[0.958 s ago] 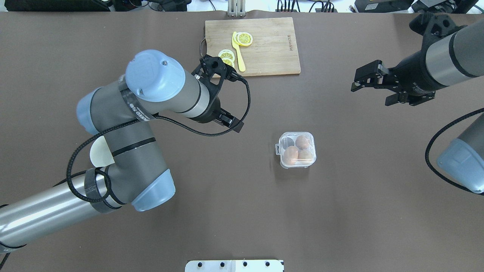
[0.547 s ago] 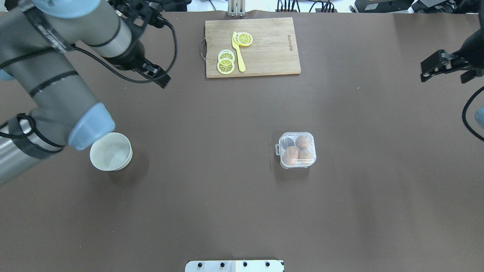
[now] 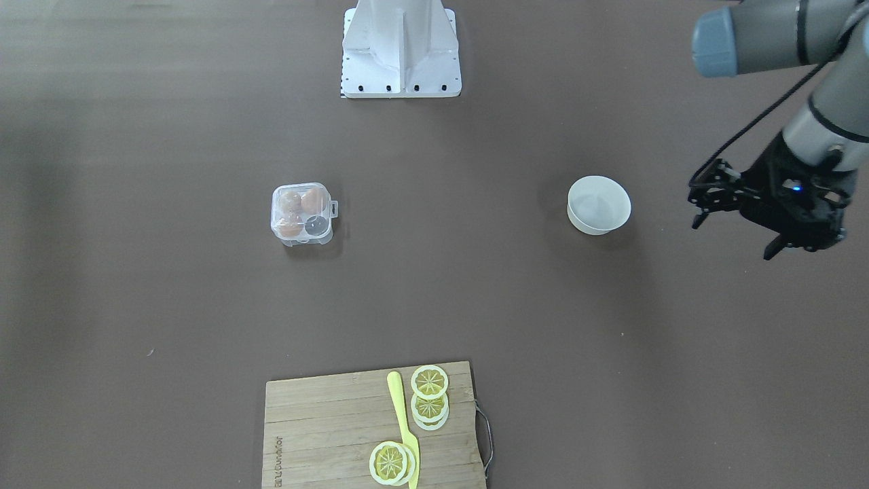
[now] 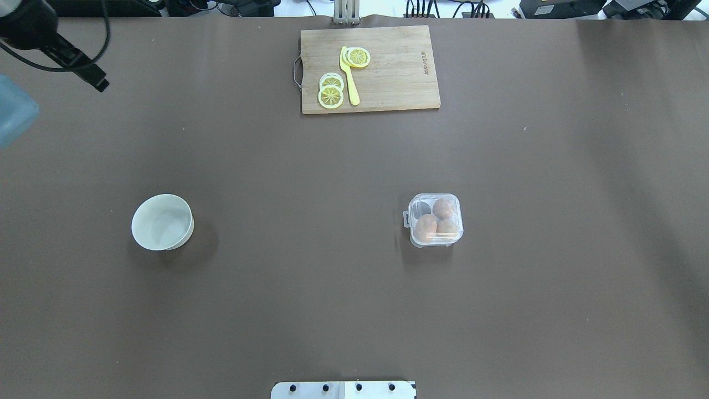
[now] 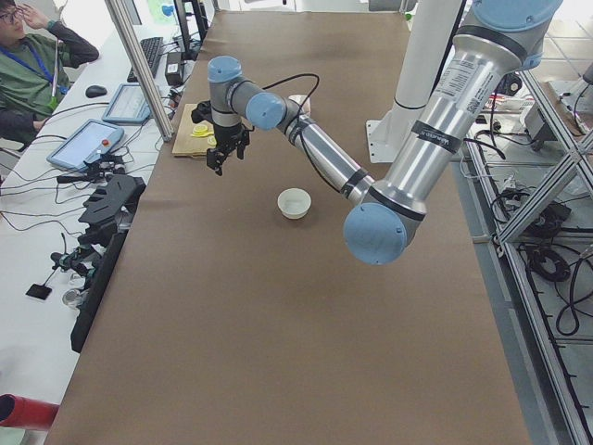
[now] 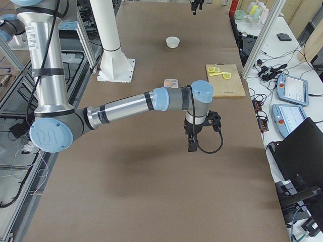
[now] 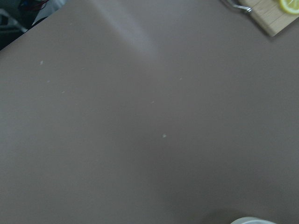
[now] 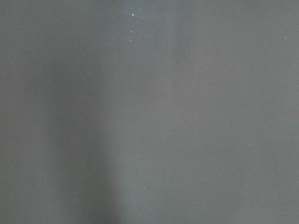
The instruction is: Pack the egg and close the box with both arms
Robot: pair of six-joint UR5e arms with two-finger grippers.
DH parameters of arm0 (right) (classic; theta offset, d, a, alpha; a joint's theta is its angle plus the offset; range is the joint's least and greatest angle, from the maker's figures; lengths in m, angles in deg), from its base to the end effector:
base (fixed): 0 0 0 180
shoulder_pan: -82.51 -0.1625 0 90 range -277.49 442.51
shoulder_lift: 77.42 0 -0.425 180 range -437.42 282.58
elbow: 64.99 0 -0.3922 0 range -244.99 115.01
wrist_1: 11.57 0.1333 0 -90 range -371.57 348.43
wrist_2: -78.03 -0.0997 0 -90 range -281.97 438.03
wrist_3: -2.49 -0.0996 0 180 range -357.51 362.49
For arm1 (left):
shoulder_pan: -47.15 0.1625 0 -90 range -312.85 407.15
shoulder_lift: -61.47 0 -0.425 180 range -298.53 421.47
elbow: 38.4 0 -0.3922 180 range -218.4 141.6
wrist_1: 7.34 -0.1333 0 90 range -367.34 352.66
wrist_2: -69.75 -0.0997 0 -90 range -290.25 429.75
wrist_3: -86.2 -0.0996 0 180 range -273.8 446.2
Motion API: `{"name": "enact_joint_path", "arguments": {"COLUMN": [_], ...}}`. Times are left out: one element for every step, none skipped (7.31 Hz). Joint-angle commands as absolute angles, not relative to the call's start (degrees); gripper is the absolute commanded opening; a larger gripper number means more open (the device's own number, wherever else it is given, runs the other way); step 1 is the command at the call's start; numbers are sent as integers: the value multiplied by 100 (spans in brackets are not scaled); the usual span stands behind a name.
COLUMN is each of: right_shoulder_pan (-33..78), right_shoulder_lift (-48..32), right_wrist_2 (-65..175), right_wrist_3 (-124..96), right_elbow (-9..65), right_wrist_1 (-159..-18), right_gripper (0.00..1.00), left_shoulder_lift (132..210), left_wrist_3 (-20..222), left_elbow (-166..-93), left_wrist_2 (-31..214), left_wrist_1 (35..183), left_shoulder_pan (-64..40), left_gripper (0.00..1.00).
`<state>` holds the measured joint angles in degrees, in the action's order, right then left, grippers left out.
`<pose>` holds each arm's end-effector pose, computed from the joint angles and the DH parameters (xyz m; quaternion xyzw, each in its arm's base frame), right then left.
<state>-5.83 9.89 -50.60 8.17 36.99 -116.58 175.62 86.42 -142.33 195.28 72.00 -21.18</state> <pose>0.0566 -0.5004 0.5661 0.0088 -0.3307 -0.0594 0.9418 0.1546 -0.5933 0.3344 0.1653 0.3339 0.2432 0.8956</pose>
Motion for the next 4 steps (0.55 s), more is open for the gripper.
{"name": "enact_joint_path", "arguments": {"right_shoulder_pan": [-1091,-1153,-1275,-1372], "right_shoulder_lift": [1826,2117,2372,2514], "right_wrist_2": [-5056,-5047,-5056,-5056], "right_wrist_3": [1513,1541,1610,1785], "right_elbow": [3600,3539,3373,3136], "right_wrist_1": [-11345,-11021,-10557,-10126], "right_gripper": [100,100,100,100], "left_shoulder_lift": [16847,16557,16223,15889], "left_wrist_3": [7588,7470,7208,6901], "left_elbow": [-14159,-14141,-13975,-13974], "left_wrist_2": [19570,19517,19569,19578], "left_wrist_1": [7167,7194,7220,7238], "left_shoulder_pan": [-2780,-2957,-3211,-3379], "left_gripper": [98,98,98,98]}}
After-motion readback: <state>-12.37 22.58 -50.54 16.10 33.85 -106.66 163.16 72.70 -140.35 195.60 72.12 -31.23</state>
